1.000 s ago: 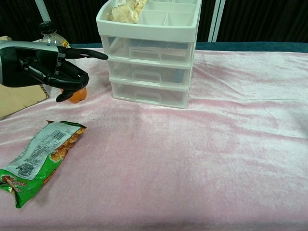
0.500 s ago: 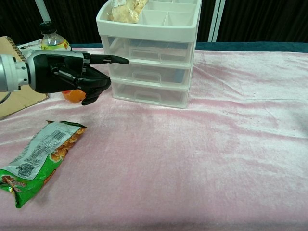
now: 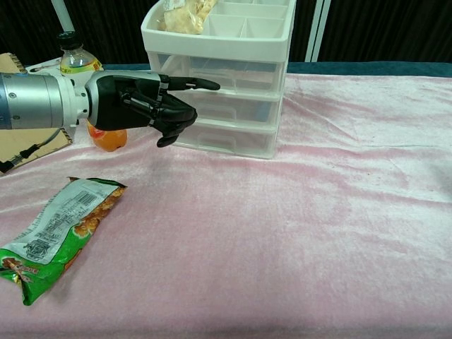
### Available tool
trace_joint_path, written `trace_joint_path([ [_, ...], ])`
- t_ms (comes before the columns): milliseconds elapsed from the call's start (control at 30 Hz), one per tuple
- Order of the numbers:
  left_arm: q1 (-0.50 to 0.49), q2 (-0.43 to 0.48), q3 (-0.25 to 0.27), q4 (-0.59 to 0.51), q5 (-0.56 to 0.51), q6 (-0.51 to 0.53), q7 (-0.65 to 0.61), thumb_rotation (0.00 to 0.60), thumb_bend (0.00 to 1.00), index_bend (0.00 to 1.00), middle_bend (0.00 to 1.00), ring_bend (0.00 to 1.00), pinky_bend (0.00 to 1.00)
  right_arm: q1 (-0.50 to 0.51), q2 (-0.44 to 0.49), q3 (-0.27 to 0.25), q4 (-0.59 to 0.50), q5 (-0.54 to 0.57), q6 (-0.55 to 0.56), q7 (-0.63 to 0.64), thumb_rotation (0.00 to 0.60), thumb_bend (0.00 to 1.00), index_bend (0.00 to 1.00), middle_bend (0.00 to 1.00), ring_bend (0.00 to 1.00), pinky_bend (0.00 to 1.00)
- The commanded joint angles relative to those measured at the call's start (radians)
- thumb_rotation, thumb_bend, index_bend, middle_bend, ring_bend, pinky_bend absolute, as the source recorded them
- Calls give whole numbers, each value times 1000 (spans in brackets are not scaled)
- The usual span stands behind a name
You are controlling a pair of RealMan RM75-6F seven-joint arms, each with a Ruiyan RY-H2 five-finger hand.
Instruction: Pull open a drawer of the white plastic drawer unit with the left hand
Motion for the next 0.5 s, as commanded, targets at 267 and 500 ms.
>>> trace_joint_path([
  [267,-19,-57,-2,76,4,7,-47,600,468,0,676,671,688,1,0,2,0,5,-2,0,600,179,141,122,188,204],
  [500,-26,-81,3,110,3,12,-73,600,467,0,675,672,688,1,0,2,1,3,-1,0,600,178,141,122,187,204],
])
